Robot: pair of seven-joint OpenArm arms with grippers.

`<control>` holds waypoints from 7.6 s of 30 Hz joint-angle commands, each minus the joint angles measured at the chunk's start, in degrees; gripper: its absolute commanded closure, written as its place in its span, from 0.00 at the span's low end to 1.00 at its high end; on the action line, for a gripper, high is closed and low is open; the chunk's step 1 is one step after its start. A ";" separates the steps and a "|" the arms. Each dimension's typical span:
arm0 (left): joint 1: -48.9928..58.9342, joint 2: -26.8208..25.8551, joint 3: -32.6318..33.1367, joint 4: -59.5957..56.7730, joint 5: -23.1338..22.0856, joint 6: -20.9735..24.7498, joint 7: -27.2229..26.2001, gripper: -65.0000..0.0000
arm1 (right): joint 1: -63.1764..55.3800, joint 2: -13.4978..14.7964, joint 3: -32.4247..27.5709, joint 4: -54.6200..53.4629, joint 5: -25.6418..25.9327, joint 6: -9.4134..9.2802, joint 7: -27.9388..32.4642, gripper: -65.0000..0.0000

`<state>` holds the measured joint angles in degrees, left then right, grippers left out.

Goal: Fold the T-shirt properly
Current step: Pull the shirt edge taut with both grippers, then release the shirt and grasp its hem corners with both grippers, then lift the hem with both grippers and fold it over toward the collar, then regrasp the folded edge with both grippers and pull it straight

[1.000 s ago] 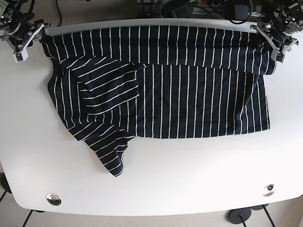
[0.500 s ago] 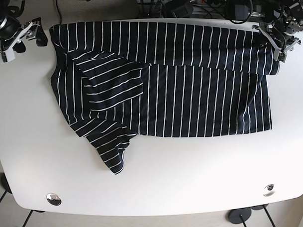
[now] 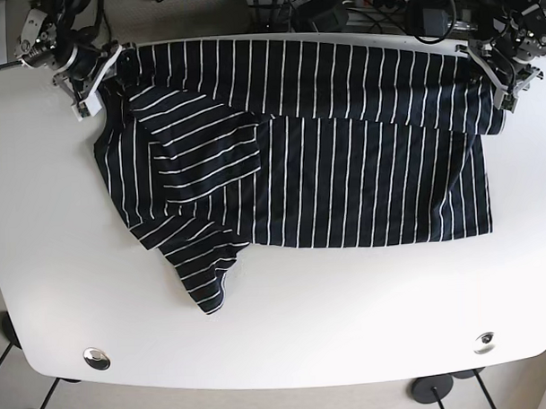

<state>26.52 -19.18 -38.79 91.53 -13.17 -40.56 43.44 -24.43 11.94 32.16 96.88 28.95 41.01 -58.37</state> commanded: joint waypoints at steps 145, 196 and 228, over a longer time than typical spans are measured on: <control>-27.45 -4.42 -2.75 -9.81 8.38 0.56 4.87 0.99 | 14.80 -7.15 -5.39 16.04 4.68 -1.01 -15.70 0.25; -37.82 -5.04 -3.10 -6.47 8.11 0.56 5.31 0.99 | 27.28 -4.25 2.26 15.34 9.51 -1.01 -21.63 0.98; -22.79 -4.25 -6.80 6.36 8.11 0.56 5.22 0.46 | 6.36 3.40 9.73 18.33 37.03 -1.01 -19.13 0.09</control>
<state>3.90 -22.55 -45.43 97.41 -4.75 -40.32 49.15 -18.37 14.48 41.50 114.26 64.29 39.92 -79.29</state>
